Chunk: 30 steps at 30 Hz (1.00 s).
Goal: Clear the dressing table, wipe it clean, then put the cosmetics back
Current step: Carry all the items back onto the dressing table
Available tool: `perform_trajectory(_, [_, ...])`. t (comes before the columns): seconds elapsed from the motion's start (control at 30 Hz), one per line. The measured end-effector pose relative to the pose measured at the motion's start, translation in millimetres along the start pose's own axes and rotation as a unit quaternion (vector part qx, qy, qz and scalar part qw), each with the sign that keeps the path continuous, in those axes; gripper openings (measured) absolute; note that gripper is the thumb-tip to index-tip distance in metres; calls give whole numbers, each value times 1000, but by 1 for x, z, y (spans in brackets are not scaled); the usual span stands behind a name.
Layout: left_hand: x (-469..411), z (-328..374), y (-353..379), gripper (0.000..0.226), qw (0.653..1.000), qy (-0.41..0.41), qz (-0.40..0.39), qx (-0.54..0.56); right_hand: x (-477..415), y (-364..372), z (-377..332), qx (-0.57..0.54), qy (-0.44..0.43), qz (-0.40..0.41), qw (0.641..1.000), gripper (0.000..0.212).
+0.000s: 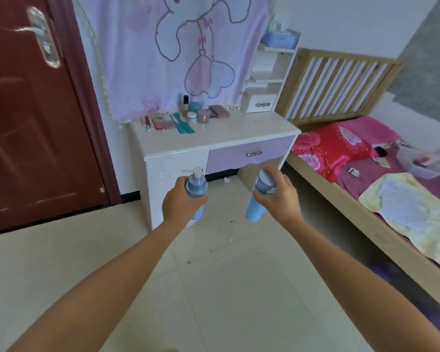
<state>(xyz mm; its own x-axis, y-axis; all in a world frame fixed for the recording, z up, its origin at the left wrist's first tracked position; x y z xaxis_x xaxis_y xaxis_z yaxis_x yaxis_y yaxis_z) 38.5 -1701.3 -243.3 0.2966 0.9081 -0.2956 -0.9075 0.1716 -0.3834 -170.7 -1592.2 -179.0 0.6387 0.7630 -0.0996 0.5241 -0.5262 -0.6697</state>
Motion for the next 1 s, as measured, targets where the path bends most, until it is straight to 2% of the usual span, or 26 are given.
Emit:
perform_trajectory(0.3, [-87, -27, 61, 49, 999, -16, -51, -2, -87, 12, 34, -9, 49, 25, 998, 57])
perform_trajectory(0.47, [-147, -23, 108, 47, 997, -2, -69, -19, -162, 8, 53, -9, 45, 31, 998, 56])
perform_trajectory(0.63, [-225, -13, 155, 51, 999, 8, -47, -24, -261, 5, 57, 7, 9, 27, 1000, 58])
perform_trajectory(0.83, [-310, -9, 203, 54, 1000, -13, -2, -22, -370, 4, 60, 29, -35, -15, 999, 59])
perform_trajectory(1.0, [-358, -24, 229, 55, 999, -37, 5, -39, -440, 15, 64, 24, -35, -27, 999, 59])
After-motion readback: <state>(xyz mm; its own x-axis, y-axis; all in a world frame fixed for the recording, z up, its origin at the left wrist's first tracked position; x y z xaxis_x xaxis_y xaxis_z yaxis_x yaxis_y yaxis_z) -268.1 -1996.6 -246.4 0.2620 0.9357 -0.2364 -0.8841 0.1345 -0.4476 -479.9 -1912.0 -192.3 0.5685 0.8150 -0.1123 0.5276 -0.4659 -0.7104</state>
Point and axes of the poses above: each hand's wrist, its own x-axis away from the middle knuckle, its own y-axis out of the palm, z = x × y, the point moved 8 cm from there along -x, towards the middle knuckle, and after that the axes turned 15 degrees about y, right-handed, at the moved point
